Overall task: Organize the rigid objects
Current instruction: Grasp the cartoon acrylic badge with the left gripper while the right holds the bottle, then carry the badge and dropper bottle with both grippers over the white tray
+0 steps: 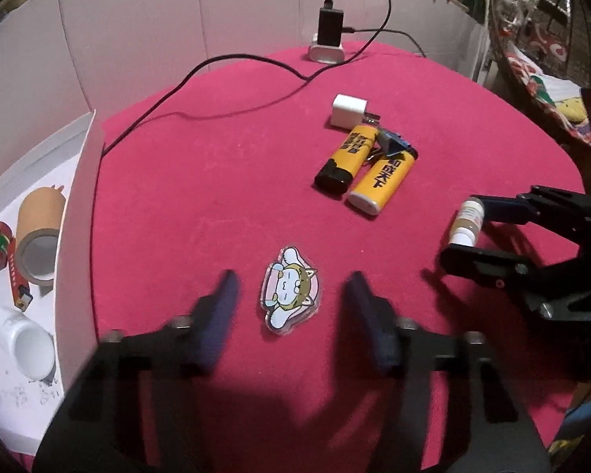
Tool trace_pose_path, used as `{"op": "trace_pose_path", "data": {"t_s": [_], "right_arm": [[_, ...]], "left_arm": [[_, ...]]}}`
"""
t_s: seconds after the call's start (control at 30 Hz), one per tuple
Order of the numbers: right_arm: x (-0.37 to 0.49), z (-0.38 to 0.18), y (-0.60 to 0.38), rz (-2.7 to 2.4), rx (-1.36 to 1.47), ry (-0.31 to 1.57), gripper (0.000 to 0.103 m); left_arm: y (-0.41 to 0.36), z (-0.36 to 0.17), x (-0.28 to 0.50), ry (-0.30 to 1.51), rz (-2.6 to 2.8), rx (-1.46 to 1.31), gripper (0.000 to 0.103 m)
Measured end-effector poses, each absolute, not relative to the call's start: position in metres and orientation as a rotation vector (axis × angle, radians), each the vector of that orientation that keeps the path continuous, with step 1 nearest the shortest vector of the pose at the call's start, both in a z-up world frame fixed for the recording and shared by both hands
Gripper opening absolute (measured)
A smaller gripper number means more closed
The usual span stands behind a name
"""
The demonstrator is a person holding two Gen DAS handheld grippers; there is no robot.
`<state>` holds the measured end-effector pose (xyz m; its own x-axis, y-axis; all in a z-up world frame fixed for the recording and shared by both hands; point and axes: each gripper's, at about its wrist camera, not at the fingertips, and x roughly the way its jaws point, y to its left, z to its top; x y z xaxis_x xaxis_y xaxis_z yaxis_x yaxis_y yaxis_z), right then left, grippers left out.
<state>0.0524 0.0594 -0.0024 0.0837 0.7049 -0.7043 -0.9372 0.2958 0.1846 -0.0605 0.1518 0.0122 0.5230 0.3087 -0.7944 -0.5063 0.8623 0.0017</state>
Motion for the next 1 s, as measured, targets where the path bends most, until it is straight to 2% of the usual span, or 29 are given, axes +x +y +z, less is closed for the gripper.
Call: {"op": "trace_pose_path", "data": {"t_s": [0.03, 0.23, 0.43, 1.0], "right_arm": [[0.052, -0.003, 0.060, 1.264, -0.353, 0.804, 0.063], [0.051, -0.001, 0.058, 1.258, -0.348, 0.780, 0.063], [0.048, 0.011, 0.043, 1.248, -0.291, 0.729, 0.062], [0.036, 0.075, 0.014, 1.281, -0.147, 0.574, 0.063]], "left_arm": [[0.152, 0.013, -0.063, 0.891, 0.497, -0.241, 0.028], [0.145, 0.016, -0.077, 0.844, 0.494, -0.271, 0.028], [0.131, 0.047, -0.087, 0.761, 0.509, -0.238, 0.028], [0.123, 0.103, -0.119, 0.608, 0.633, -0.200, 0.028]]}}
